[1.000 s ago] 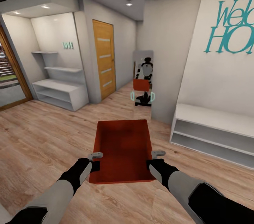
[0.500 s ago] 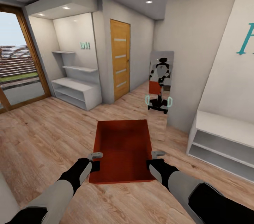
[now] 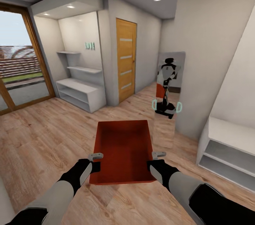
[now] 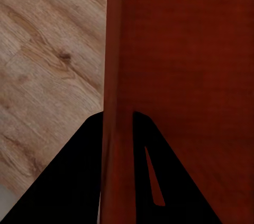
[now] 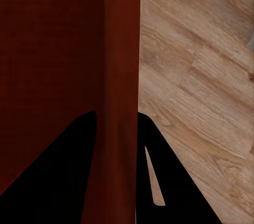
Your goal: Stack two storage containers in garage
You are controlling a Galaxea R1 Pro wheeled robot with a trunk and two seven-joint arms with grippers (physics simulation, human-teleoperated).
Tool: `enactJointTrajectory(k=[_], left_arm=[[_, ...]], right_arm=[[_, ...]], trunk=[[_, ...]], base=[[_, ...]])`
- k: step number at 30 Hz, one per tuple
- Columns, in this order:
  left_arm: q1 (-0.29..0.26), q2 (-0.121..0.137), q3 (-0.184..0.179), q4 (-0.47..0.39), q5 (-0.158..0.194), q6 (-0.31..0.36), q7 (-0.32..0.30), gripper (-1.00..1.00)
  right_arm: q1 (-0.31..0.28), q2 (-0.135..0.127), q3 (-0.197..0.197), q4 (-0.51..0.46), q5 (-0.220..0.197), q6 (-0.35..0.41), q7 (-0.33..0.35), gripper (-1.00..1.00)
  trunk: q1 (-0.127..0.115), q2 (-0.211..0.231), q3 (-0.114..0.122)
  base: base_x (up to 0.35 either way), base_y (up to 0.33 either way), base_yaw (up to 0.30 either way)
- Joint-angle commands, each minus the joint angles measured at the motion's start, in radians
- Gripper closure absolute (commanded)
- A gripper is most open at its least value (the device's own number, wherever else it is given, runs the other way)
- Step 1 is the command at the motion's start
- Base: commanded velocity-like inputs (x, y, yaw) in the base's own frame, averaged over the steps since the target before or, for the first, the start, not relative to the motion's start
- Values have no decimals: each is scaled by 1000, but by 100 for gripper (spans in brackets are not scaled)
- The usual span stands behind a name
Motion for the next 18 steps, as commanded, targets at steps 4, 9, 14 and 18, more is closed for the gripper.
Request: enactJointTrajectory(k=[4, 9, 14, 18], left_arm=[[0, -4, 7, 1, -18, 9, 13, 100], [0, -4, 7, 1, -18, 9, 13, 100], [0, -4, 7, 1, -18, 9, 13, 100], [0, -4, 7, 1, -18, 9, 13, 100]], right_arm=[[-1, 1, -4, -13, 32, 8, -6, 100], [-1, 1, -4, -13, 32, 8, -6, 100], [-1, 1, -4, -13, 32, 8, -6, 100], [-1, 1, -4, -13, 32, 8, -6, 100]], trunk=[[1, -2, -2], [1, -2, -2], [1, -2, -2], [1, -2, -2]], base=[[322, 0, 0], [322, 0, 0], [322, 0, 0], [322, 0, 0]])
